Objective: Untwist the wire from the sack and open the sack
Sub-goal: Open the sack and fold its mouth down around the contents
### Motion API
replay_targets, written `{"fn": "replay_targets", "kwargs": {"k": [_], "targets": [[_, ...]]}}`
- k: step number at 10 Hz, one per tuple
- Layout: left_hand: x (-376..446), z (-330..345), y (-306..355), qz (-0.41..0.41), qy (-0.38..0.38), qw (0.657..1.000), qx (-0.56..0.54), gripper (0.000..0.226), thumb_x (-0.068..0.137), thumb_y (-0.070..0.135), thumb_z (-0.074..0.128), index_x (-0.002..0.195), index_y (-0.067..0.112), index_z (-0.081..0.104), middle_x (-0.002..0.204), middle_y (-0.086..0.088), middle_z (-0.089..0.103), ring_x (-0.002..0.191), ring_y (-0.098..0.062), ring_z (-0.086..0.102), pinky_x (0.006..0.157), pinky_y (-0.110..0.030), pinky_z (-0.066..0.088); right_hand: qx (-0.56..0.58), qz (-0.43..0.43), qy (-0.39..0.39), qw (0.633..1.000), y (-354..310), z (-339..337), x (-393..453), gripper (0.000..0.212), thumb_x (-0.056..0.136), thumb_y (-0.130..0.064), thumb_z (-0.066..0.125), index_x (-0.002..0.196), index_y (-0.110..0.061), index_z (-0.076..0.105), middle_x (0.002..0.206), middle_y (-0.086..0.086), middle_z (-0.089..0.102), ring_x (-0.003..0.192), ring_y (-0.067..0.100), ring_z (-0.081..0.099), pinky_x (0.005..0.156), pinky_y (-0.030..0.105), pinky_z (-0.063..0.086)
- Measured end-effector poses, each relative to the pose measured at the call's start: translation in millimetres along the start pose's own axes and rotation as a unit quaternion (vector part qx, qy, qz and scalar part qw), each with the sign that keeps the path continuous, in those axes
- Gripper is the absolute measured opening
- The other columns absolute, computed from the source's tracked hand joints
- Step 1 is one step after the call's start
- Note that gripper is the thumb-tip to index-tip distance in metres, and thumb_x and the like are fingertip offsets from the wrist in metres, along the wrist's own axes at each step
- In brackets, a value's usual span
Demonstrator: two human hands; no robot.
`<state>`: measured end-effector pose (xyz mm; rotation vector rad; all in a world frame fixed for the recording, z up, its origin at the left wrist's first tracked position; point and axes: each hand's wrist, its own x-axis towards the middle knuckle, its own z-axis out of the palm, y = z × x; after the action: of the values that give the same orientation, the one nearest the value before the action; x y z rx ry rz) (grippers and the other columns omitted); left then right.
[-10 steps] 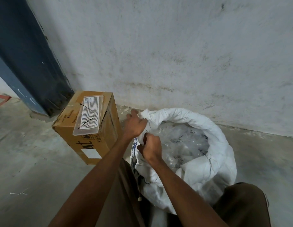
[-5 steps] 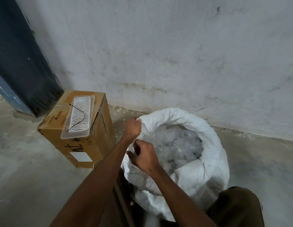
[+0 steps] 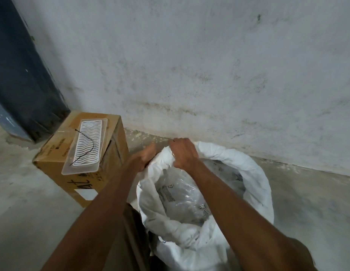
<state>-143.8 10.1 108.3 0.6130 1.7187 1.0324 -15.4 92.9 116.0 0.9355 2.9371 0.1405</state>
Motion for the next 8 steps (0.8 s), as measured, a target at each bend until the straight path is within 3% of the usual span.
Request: {"fn": "replay_targets", "kwargs": {"k": [1,2,3,4,5,6,7,8], "targets": [[3,-12,6,0.037,-0.033,0.998,0.047,0.015,0.086,0.035,0.061,0.083,0.023,0.067,0.090,0.000,0.064,0.081,-0.021,0.060,0.083,-0.036,0.051,0.061,0.020,-0.018,0.998,2,-2,2,0.037,0.085,-0.016,0.072,0.121,-0.011,0.062,0.121,0.011,0.066,0.112,0.031,0.066,0.090,0.037,0.051],[3,-7,5,0.106,-0.033,0.944,0.312,0.048,0.074,0.043,0.064,0.118,0.023,0.064,0.114,0.003,0.061,0.107,-0.026,0.061,0.097,-0.041,0.049,0.094,0.026,-0.047,0.994,7,-1,10,0.033,0.086,-0.021,0.071,0.117,-0.011,0.064,0.121,0.013,0.066,0.112,0.032,0.066,0.086,0.036,0.052],[-19,24,-21,0.161,0.092,0.812,0.554,0.080,0.067,0.046,0.068,0.137,0.018,0.041,0.122,-0.004,0.057,0.111,-0.029,0.058,0.091,-0.041,0.050,0.120,0.027,-0.137,0.983,13,-2,19,0.010,0.081,-0.012,0.069,0.077,-0.013,0.060,0.096,0.012,0.068,0.088,0.029,0.062,0.062,0.025,0.043],[-18,49,-36,0.143,0.175,0.790,0.570,0.074,0.065,0.047,0.074,0.127,0.021,0.044,0.119,-0.002,0.059,0.110,-0.027,0.060,0.086,-0.041,0.050,0.160,0.035,-0.230,0.959,23,1,23,0.008,0.074,0.002,0.071,0.073,-0.005,0.069,0.066,0.007,0.055,0.061,0.024,0.054,0.046,0.021,0.042],[-8,47,-20,0.114,0.164,0.822,0.534,0.045,0.074,0.039,0.072,0.111,0.022,0.055,0.110,-0.002,0.069,0.102,-0.027,0.067,0.080,-0.036,0.051,0.150,0.027,-0.235,0.960,30,5,26,0.010,0.067,0.000,0.077,0.074,-0.002,0.071,0.079,0.010,0.070,0.073,0.025,0.064,0.058,0.022,0.050],[2,31,-3,0.073,0.097,0.866,0.485,0.027,0.078,0.029,0.068,0.104,0.019,0.064,0.114,-0.009,0.070,0.101,-0.029,0.066,0.079,-0.034,0.051,0.094,0.012,-0.105,0.990,40,15,11,0.063,0.068,-0.016,0.085,0.126,-0.012,0.062,0.125,0.010,0.064,0.113,0.027,0.062,0.099,0.041,0.048],[9,22,6,0.008,0.023,0.901,0.434,0.037,0.077,0.012,0.073,0.113,0.007,0.068,0.121,-0.013,0.063,0.101,-0.027,0.061,0.074,-0.029,0.050,0.006,0.052,-0.043,0.998,54,28,-5,0.093,0.073,-0.031,0.087,0.150,-0.018,0.037,0.142,0.008,0.052,0.130,0.029,0.052,0.112,0.050,0.037],[16,19,11,-0.058,-0.041,0.904,0.421,0.031,0.076,0.014,0.079,0.104,0.009,0.068,0.122,-0.008,0.060,0.097,-0.024,0.056,0.074,-0.027,0.046,0.031,0.084,-0.038,0.995,60,41,-8,0.070,0.080,-0.024,0.081,0.142,-0.017,0.049,0.133,0.009,0.062,0.121,0.028,0.062,0.098,0.041,0.049]]}}
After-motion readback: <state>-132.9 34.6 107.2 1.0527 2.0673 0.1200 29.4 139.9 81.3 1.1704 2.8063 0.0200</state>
